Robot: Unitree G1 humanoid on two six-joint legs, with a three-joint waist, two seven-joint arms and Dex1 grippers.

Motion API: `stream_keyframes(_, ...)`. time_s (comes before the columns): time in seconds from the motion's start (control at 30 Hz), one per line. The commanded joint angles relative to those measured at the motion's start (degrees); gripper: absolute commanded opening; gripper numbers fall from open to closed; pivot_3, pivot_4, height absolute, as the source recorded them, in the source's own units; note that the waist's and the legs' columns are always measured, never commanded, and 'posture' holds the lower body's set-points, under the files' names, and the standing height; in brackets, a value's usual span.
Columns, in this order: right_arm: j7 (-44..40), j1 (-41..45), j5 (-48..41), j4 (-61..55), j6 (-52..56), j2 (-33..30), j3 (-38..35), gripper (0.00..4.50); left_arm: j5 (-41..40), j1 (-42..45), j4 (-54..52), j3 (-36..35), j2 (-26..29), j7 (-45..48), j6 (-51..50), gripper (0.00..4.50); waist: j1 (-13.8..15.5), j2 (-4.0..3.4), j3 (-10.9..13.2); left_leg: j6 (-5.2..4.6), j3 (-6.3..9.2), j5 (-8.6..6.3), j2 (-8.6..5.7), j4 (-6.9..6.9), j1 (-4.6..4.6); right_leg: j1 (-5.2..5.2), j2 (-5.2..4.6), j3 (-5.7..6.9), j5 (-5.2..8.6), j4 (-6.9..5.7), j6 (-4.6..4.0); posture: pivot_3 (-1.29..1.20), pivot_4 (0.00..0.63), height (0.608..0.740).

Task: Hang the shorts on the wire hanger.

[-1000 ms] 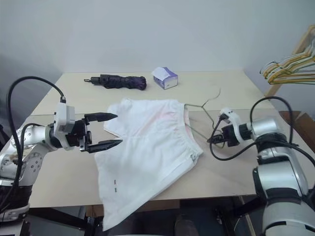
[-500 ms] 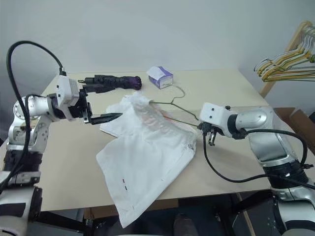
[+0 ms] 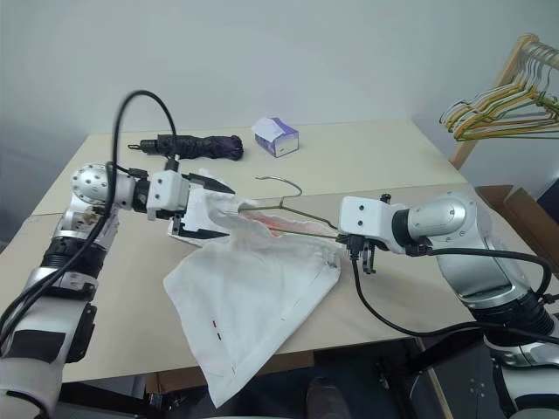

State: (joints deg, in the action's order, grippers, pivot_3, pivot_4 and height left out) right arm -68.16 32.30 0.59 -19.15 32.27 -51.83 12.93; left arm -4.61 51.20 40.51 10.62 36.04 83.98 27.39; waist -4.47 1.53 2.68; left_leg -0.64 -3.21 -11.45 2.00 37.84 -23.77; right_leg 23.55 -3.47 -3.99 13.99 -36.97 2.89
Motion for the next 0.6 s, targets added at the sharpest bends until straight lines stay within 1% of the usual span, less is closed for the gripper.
stream_keyframes(0.03,-0.22,2.42,-1.58,-2.30,1.41,-0.58,-1.11,0.00,2.73,3.24,5.05,0.52,-1.11,-2.49,4.45,3.86,-0.06,0.00,0.00,0.00,0.00,0.00,0.00,0.00,0.00,0.00,0.00,0.00,0.00,-0.01,0.00,-0.10,0.000,0.740)
stream_keyframes(0.13,-0.35,2.63,-2.87,-2.74,2.82,-0.66,-1.59,0.00,2.30,3.91,6.88,0.18,-2.21,-1.66,5.42,2.89,-0.15,0.00,0.00,0.00,0.00,0.00,0.00,0.00,-0.05,0.04,-0.01,0.00,0.00,0.00,0.00,-0.12,0.000,0.740)
stream_keyframes(0.23,-0.17,2.65,-3.47,-2.99,3.51,-0.95,-1.81,0.00,1.63,4.01,7.50,-0.31,-2.83,-1.20,5.37,1.82,-0.48,0.01,0.00,0.00,0.01,0.00,0.00,0.02,-0.24,0.23,-0.02,0.00,-0.04,-0.05,-0.05,-0.12,0.000,0.740)
stream_keyframes(0.3,-0.15,2.47,-3.61,-3.13,3.66,-1.21,-1.91,0.00,1.36,4.13,7.73,-0.51,-2.91,-0.89,5.39,1.09,-0.75,0.01,0.00,-0.01,0.01,0.01,0.00,0.09,-0.50,0.54,-0.01,0.00,-0.12,-0.14,-0.18,-0.12,0.000,0.740)
stream_keyframes(0.37,-0.17,2.37,-4.04,-3.11,3.77,-1.42,-1.92,0.00,0.90,4.22,7.73,-0.70,-2.95,-0.27,5.10,0.46,-1.10,0.01,0.00,-0.01,0.02,0.01,-0.01,0.10,-0.55,0.58,-0.01,0.00,-0.13,-0.15,-0.19,-0.12,0.000,0.740)
stream_keyframes(0.4,-0.23,2.32,-4.34,-2.99,3.46,-1.49,-1.93,0.00,0.56,4.21,7.61,-0.82,-2.98,0.18,4.80,0.07,-1.15,0.00,0.00,-0.01,0.02,0.01,-0.01,0.10,-0.56,0.58,-0.01,0.00,-0.13,-0.15,-0.19,-0.12,0.000,0.740)
stream_keyframes(0.5,-0.85,1.79,-4.93,-2.56,0.21,-1.87,-2.17,0.00,-0.15,3.93,7.04,-1.27,-3.06,1.10,4.01,0.03,-1.39,0.01,-0.01,-0.01,0.02,0.01,0.00,0.10,-0.55,0.58,-0.01,-0.01,-0.13,-0.15,-0.19,-0.12,0.000,0.740)
stream_keyframes(0.6,-1.47,1.31,-5.54,-1.64,-2.60,-2.44,-2.59,0.00,-0.15,3.45,6.29,-1.83,-3.34,-0.49,3.07,0.03,-1.44,0.01,-0.01,-0.01,0.03,0.01,0.02,0.10,-0.53,0.58,0.01,0.00,-0.10,-0.16,-0.14,-0.12,0.000,0.740)
